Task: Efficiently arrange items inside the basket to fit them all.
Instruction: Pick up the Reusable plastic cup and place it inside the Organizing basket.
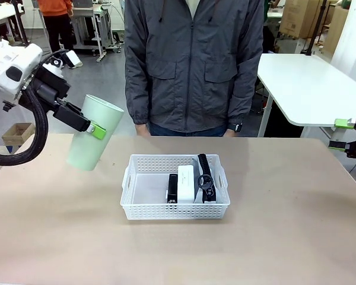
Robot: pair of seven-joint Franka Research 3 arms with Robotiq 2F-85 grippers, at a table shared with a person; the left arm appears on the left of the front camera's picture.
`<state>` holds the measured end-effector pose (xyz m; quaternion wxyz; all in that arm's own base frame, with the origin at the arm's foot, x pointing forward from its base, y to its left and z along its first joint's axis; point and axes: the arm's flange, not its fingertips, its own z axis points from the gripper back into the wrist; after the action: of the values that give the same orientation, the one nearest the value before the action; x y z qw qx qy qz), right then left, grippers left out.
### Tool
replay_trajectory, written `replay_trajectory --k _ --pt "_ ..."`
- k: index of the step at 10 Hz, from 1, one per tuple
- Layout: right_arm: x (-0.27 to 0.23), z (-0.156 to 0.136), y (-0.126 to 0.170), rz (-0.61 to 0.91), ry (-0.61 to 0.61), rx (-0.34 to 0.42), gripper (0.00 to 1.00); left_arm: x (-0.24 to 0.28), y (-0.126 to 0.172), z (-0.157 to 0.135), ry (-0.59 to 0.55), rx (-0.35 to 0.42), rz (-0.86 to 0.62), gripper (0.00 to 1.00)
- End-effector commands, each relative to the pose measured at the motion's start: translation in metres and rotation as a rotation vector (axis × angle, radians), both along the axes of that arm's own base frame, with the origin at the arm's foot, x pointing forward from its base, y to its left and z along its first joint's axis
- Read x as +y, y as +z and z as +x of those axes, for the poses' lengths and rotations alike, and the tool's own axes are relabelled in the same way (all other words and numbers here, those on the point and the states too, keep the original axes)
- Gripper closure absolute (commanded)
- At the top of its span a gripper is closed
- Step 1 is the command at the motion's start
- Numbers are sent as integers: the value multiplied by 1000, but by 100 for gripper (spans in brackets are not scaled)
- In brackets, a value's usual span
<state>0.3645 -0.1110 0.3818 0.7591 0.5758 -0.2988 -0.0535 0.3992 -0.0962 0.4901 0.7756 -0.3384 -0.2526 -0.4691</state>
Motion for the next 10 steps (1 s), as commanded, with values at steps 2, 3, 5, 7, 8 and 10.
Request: replay_trajectory --k 2,3,5,7,8,10 --pt "0 0 3 11 2 2 0 -14 -18 -23 211 -58 -77 12" --pt "0 0 3 11 2 2 0 -26 -21 -32 319 -51 -44 12" --pt "0 0 3 11 2 2 0 -70 -19 -49 388 7 -62 32" --pt "0 0 3 11 2 2 0 -110 -15 -54 582 270 120 32" --pt "0 0 3 11 2 2 0 -131 -11 -51 690 410 115 32" --pt "0 0 3 11 2 2 0 -157 -1 -39 765 618 134 32"
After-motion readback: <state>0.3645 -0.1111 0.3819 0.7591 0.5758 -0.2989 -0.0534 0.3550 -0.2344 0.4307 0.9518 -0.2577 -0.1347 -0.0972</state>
